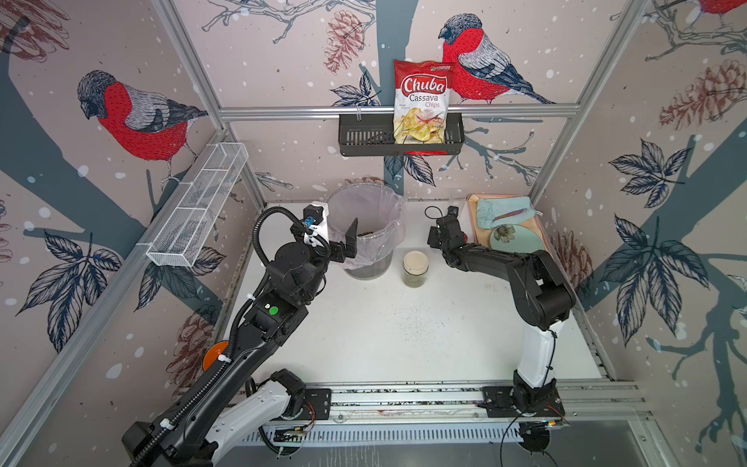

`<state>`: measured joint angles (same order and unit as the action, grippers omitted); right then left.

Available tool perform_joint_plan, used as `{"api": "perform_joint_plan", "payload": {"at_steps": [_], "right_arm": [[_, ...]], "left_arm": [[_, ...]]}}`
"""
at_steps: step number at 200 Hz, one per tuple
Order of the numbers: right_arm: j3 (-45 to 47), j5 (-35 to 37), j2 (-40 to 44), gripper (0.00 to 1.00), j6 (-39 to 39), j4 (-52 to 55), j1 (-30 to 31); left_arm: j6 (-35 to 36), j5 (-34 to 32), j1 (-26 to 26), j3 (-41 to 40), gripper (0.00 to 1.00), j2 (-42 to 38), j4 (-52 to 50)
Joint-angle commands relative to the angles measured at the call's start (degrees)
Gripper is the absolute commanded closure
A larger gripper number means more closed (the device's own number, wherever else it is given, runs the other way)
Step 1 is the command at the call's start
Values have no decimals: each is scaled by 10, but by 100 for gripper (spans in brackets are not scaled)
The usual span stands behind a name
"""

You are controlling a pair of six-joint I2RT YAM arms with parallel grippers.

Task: Empty moldy mung beans from jars
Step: Place the jar at the center of the board.

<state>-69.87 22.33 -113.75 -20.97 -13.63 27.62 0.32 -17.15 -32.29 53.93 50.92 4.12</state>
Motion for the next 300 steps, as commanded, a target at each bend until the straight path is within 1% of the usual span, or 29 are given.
{"api": "perform_joint_plan", "payload": {"at_steps": [1,48,99,131,173,222,277,300], "right_arm": [[-13,27,-16,46,19,-25,2],[-42,54,-52,41,40,-49,3],[-62,50,-71,20,42,-40,1],[-57,39,-58,13,35,-30,1],[-45,34,-33,5,28,-13,0],[-41,15,17,0,19,10,2],[-40,14,63,0,12,36,5],[-38,18,104,0,17,50,11]], "left_arm": [[9,-16,0,1,1,0,36],[13,-18,1,1,1,4,39],[12,-18,0,8,1,3,28],[11,-14,0,19,1,7,12],[7,-3,0,21,1,2,5],[5,0,0,20,1,-6,-4],[4,1,0,21,1,-19,-12],[6,1,0,21,1,-22,-16]]}}
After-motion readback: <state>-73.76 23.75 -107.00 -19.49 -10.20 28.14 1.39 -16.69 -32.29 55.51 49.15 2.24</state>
